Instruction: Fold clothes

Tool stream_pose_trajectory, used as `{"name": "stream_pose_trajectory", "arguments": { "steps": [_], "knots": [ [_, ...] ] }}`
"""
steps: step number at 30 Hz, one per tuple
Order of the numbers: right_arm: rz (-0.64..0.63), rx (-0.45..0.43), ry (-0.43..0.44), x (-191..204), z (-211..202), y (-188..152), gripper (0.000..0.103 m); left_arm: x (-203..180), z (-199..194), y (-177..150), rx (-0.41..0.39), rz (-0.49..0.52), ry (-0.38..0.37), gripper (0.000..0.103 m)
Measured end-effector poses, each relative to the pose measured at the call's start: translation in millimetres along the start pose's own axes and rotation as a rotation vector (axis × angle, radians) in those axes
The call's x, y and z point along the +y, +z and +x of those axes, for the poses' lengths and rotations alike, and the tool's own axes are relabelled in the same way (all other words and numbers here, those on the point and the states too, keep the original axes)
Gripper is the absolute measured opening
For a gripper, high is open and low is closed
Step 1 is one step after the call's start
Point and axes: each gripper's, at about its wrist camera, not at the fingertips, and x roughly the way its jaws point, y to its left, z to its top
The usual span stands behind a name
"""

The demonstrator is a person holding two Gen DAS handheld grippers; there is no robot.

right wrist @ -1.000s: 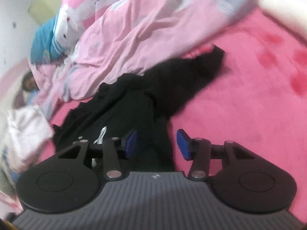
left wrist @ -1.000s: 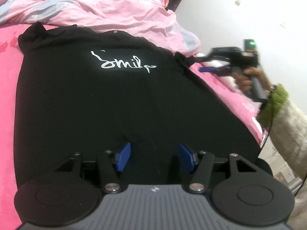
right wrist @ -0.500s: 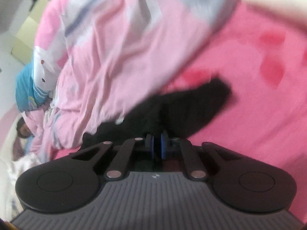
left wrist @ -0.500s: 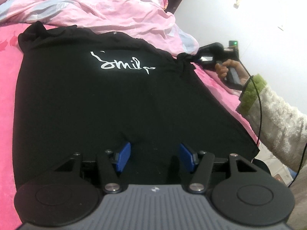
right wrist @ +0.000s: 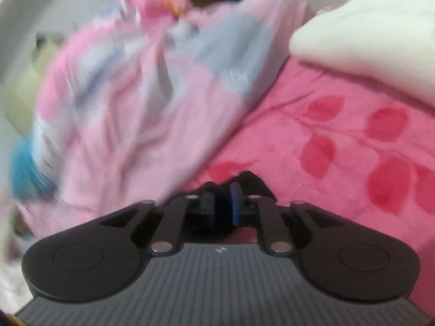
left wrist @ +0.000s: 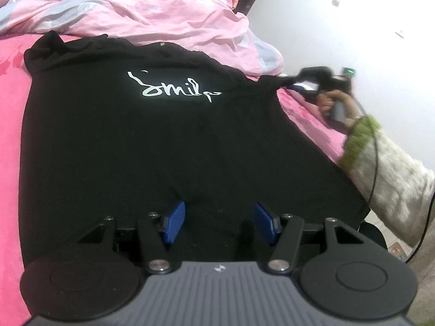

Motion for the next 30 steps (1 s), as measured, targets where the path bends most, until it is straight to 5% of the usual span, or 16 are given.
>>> {"name": "stream_pose_trajectory", "arguments": {
  "steps": [4, 12, 14, 19, 22, 23, 26, 30],
  "knots": [
    [0.032, 0.083, -0.012, 1, -10, -4, 0.043, 0, 0, 0, 0.003, -0.003, 0.000, 0.058],
    [0.194, -0.044, -0.222, -42, -31, 9, 0.046, -2, 0, 1, 0.007, 0.003, 0.003, 0.058],
    [0.156, -0.032, -0.188, -33, -38, 5, 0.046, -1, 0, 0, 0.003, -0.005, 0.002, 0.058],
    [-0.044, 0.222, 0.009, 17, -7, -21, 0.046, -2, 0, -1, 0.001, -0.002, 0.003, 0.058],
    [-0.105, 0.313, 0.028, 33, 27, -33, 0.046, -2, 0, 0, 0.002, -0.003, 0.007, 0.058],
    [-0.113, 0.326, 0.023, 35, 38, -35, 0.045, -2, 0, 0, 0.001, -0.002, 0.009, 0.058],
    [-0.114, 0.336, 0.000, 29, 66, -32, 0.008, -2, 0, -1, 0.000, 0.000, 0.008, 0.058],
    [-0.168, 0.261, 0.051, 36, 65, -27, 0.007, -1, 0, -1, -0.001, 0.002, 0.003, 0.058]
  ]
}}
